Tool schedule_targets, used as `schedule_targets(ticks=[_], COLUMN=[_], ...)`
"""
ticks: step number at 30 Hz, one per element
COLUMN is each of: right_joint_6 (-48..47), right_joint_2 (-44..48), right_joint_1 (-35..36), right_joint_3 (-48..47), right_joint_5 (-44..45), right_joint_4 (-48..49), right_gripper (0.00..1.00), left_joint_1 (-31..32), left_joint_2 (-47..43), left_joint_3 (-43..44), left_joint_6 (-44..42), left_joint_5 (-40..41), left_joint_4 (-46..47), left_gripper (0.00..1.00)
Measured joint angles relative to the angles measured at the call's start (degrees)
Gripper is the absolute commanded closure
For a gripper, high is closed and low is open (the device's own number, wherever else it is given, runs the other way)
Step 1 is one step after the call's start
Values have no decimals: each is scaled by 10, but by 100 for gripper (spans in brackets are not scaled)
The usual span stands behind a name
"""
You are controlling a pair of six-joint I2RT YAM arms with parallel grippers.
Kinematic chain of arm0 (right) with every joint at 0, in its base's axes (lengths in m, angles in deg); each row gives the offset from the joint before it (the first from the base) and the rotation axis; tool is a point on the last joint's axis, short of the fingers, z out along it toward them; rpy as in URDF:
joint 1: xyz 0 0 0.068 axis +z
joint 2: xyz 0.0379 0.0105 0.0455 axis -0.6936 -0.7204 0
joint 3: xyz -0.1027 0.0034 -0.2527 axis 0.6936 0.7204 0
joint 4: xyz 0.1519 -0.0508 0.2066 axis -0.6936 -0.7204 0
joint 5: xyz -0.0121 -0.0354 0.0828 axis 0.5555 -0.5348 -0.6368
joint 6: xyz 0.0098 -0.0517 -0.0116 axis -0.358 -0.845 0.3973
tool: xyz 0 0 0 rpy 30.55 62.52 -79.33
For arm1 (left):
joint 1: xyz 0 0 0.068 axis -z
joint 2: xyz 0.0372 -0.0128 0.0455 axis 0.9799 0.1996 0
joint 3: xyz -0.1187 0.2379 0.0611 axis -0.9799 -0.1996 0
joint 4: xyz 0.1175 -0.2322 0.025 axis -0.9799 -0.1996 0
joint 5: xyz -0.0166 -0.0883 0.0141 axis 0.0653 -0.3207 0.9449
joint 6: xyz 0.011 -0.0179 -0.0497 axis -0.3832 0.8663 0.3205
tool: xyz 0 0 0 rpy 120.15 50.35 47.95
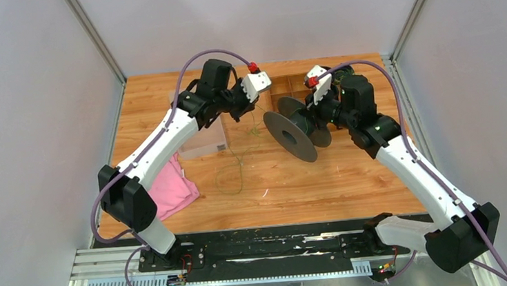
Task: Wrap the cables
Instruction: Wrap the cable around the cable reel.
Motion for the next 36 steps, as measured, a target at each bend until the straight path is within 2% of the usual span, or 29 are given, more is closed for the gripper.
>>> schedule_targets(ticks=[6, 13, 22, 26, 31, 36], right_joint_6=[20, 56, 89, 97, 98, 98], right_joint_2=[-1, -17, -25, -26, -26, -25], right_joint_1=[-9, -23, -38, -42, -44, -45], right_joint_3=[-16, -55, -75, -90, -107, -116], right_joint_5=[-30, -42, -43, -40, -35, -29], right_joint_4=[-11, -20, -45, -49, -59, -70], right_gripper=[100, 99, 100, 100, 99, 99], left_joint_1=[0, 0, -8, -10, -16, -27], left_joint_2=[0, 0, -25, -26, -40, -71], left_joint_3=[-42, -102, -208, -227, -239, -250], left_joint_6=[-6, 65, 200, 242, 266, 247], left_joint_5=[-2, -20, -23, -31, -39, -37], left_joint_4=[28, 105, 229, 257, 284, 293], left_gripper=[99, 93, 71, 61, 51, 37])
